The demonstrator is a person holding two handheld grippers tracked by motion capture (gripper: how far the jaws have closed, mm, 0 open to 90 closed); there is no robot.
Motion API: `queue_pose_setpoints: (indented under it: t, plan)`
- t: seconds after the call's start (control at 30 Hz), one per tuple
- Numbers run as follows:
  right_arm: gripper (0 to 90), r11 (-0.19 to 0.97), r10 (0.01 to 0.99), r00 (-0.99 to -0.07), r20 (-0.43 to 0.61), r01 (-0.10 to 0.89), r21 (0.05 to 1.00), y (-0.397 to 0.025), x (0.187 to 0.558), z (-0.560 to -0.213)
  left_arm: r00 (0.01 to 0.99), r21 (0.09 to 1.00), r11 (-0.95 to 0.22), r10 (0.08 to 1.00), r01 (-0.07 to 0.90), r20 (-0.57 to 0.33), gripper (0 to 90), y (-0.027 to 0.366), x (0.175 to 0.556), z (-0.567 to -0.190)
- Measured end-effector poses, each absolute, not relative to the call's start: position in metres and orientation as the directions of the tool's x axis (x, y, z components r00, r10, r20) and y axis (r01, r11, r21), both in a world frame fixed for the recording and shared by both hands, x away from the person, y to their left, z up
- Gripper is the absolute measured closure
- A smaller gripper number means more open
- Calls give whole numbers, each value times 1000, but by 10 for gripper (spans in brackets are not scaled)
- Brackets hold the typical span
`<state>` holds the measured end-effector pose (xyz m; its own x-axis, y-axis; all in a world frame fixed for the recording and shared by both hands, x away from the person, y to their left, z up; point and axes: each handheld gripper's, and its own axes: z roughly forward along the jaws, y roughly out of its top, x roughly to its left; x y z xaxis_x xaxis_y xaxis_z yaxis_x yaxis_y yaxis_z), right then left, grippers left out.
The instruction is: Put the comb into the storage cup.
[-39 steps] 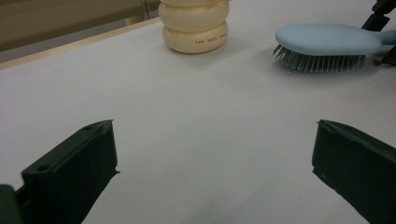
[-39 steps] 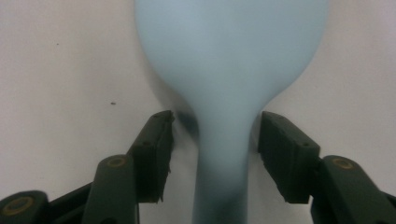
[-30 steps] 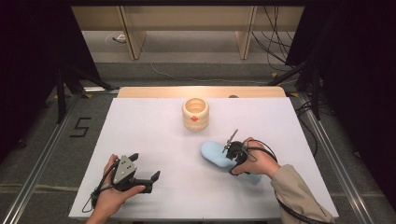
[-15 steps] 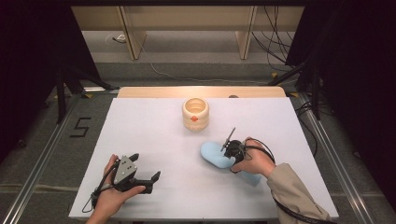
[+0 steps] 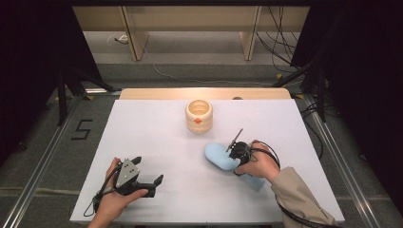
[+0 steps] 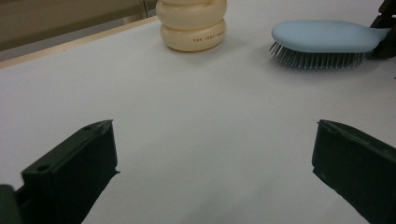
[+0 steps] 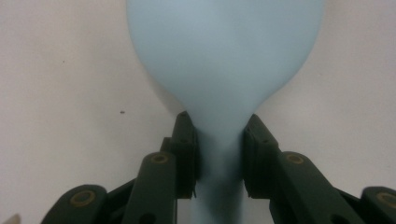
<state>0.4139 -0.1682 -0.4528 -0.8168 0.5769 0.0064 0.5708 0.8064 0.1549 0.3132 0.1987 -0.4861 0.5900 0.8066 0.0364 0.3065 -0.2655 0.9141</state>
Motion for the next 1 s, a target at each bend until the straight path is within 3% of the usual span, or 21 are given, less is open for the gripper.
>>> queue_pose_setpoints:
  t: [1.0]
  plan:
    - [704, 753, 629, -777, 29, 618, 228, -174, 410, -438, 588, 916, -261, 808, 304, 35, 0, 199, 313, -486]
